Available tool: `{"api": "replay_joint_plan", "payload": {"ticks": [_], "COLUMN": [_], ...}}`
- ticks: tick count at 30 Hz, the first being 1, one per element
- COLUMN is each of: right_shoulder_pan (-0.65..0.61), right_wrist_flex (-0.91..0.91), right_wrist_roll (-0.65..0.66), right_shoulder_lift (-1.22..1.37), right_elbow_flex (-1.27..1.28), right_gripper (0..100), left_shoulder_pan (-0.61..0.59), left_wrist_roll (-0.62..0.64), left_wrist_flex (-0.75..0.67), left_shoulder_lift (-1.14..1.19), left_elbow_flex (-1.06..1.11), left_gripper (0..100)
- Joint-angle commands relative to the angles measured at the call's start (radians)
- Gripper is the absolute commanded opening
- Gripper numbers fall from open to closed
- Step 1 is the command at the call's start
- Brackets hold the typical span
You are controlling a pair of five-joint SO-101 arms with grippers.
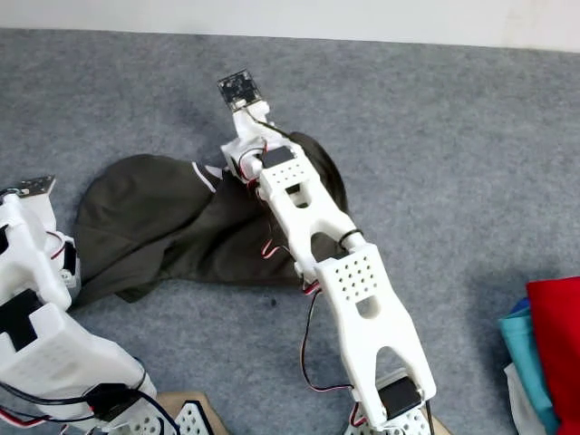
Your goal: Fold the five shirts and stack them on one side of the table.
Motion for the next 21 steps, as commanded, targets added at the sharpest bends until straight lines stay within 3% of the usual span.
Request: {"api": "replay_joint_plan", "payload": {"ticks": [1,4,10,21], "right_shoulder_pan": [0.045,0.065,0.084,0.125], "right_wrist_flex": [0.018,0.019,0.039,0.414], "right_wrist_roll": [0.014,0.014,0.009,0.008], "right_shoulder_lift": [-0.021,-0.024,-0.062,-0.213], "right_elbow_flex": [-0.05,-0.05,-0.073,-0.378], "right_gripper": [9.4,0.5,0.7,0.7], "left_shoulder_pan": [0.031,0.031,0.031,0.05], "left_wrist_roll": [0.005,0.005,0.005,0.005], "left_wrist_flex": [-0.012,-0.012,-0.012,-0.012], "left_shoulder_lift": [-0.024,-0.024,-0.024,-0.024], "left_elbow_flex": [0.004,0.004,0.004,0.004], "left_gripper": [1,1,1,1]}}
